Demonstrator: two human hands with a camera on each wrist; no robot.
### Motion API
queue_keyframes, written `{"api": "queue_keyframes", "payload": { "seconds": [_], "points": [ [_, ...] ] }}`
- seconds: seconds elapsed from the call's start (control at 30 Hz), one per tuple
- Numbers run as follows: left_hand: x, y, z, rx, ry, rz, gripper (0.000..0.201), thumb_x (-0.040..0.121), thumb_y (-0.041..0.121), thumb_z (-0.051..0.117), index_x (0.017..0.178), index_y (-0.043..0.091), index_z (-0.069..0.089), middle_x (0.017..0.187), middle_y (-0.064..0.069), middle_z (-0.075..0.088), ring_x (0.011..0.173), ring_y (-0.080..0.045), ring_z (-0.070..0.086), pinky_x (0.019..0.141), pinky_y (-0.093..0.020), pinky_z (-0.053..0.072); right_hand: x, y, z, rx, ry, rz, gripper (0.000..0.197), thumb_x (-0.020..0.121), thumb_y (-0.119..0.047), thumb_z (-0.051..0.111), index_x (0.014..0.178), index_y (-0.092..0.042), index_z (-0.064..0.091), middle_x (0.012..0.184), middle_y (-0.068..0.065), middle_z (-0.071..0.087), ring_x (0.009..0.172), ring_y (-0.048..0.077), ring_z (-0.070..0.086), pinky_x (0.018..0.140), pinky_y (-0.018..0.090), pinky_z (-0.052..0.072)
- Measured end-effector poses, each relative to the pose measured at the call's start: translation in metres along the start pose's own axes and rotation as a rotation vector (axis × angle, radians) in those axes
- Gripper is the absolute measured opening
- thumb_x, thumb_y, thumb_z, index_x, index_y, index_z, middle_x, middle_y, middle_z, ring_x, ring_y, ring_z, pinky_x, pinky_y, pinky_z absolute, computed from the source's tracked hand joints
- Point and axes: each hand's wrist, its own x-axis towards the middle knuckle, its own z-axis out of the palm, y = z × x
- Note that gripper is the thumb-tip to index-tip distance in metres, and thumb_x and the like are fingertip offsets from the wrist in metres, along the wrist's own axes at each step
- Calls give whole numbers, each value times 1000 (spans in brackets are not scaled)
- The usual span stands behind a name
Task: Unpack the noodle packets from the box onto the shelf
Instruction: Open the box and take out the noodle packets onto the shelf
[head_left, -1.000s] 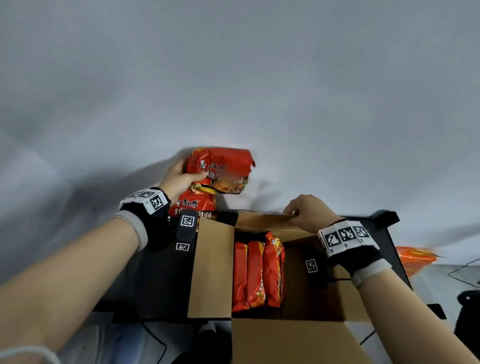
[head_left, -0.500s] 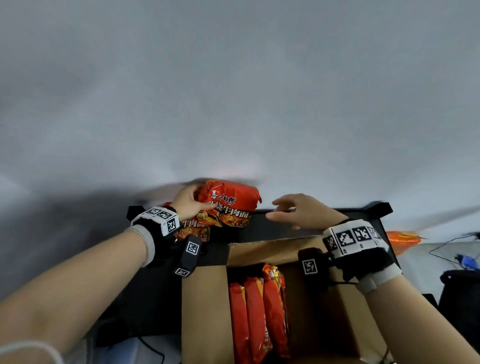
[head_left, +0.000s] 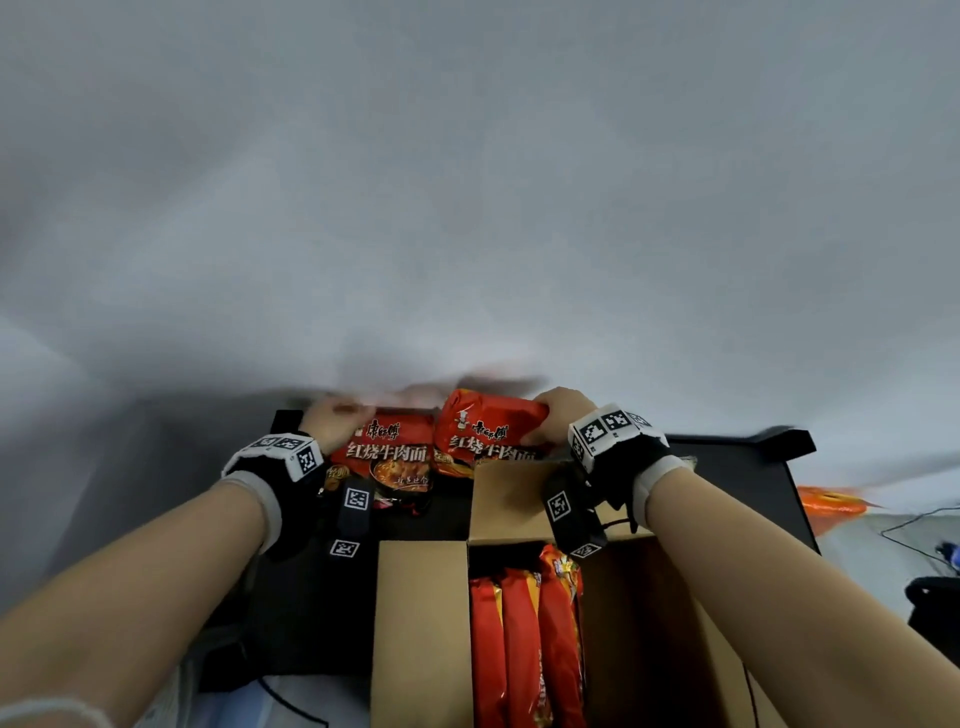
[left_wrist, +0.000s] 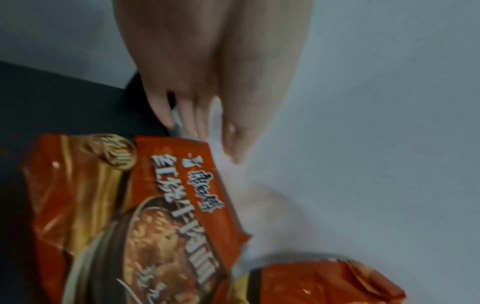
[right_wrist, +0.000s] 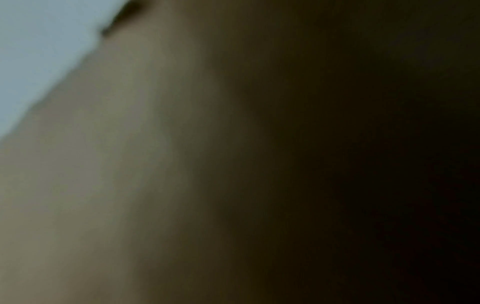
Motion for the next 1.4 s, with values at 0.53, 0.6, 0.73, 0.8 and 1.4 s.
{"api": "queue_keyframes", "payload": {
  "seconds": [0.53,0.6,0.73,0.8,1.4],
  "points": [
    [30,-44,-4,-58,-27,-321,57,72,10,79,123,-4,56,120,-22,63,108,-38,62,85,-38,51,47,6,21,10,11,95,51,78,-16,71,126,-9,55,123,13,63,112,29,59,99,36,46],
    [26,-47,-9,-78,-10,-259,62,75,10,76,130,0,49,124,-22,61,105,-37,63,81,-39,54,47,5,24,26,31,77,51,78,-15,71,126,-11,55,122,12,64,112,28,60,96,33,47],
    [19,-56,-17,-229,104,-109,61,82,4,67,136,3,39,131,-24,53,97,-33,60,53,-23,56,46,7,25,29,72,52,50,78,-17,71,125,-12,56,121,10,65,111,26,60,93,30,46],
    [16,-56,-20,-276,159,-44,59,83,4,65,136,4,39,132,-23,53,93,-29,59,57,-24,56,45,8,26,40,92,43,51,76,-17,72,125,-12,57,120,11,65,110,26,61,93,30,47],
    [-3,-39,-20,-210,238,-38,68,74,-1,73,133,0,41,132,-22,53,117,-38,55,99,-53,45,-5,-18,-35,72,71,-54,35,88,-32,56,115,-9,58,99,8,69,78,19,62,77,33,52]
  ]
}}
